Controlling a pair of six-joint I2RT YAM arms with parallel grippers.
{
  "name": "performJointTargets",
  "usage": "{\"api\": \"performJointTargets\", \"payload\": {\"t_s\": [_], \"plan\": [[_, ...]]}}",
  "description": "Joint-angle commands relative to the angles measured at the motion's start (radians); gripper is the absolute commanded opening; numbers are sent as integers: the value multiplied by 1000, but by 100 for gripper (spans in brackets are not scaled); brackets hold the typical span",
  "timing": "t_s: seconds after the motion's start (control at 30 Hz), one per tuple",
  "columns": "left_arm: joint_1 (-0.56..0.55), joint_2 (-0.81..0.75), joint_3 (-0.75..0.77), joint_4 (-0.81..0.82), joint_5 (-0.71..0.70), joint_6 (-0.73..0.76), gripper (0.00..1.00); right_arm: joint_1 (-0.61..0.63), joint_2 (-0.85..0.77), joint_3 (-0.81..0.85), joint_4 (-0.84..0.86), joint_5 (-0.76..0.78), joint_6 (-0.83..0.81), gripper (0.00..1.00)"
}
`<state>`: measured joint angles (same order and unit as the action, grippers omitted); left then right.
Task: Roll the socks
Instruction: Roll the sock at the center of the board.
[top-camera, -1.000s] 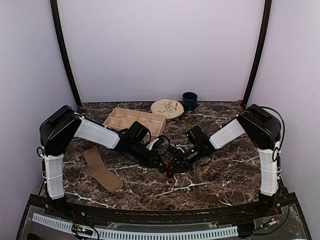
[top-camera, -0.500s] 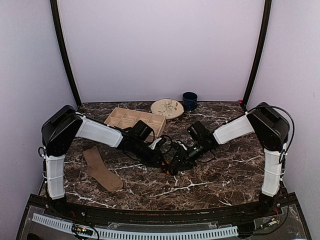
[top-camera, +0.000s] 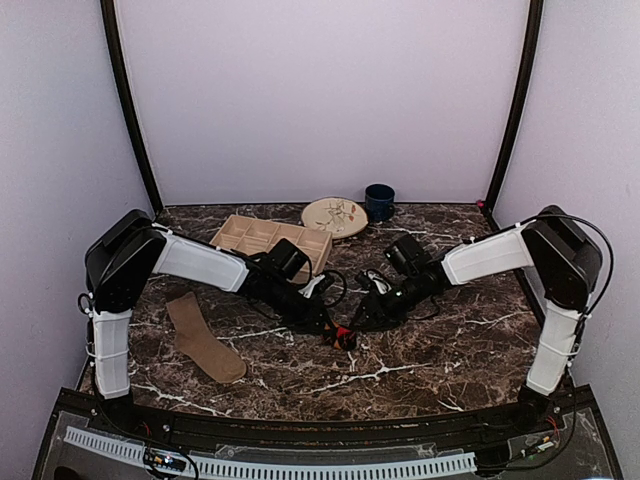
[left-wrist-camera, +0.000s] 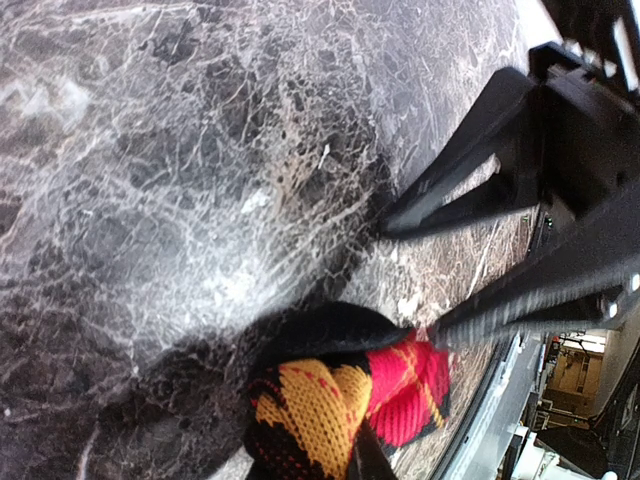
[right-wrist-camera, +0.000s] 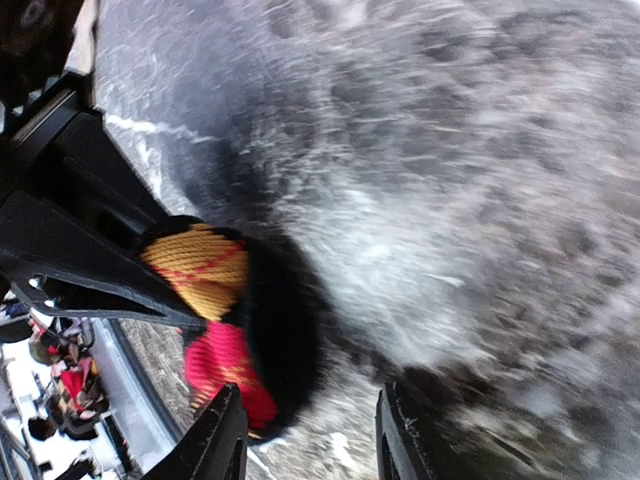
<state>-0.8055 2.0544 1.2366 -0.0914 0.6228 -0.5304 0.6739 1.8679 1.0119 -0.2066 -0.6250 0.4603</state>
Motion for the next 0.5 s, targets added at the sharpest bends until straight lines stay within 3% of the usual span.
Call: {"api": "performJointTargets", "payload": {"t_s": [0.0,0.23,0.47], "plan": [[-6,40,-11,-135,-54,24,0,-19,-47,-28,-31,110,-18,43],[-4,61,10,-177,-50,35,0,-15,-105,-28,-35,152,-58,46],[5,72,35,-206,-36,38,0,109,-264,-65,-73,531,-210,46]]}}
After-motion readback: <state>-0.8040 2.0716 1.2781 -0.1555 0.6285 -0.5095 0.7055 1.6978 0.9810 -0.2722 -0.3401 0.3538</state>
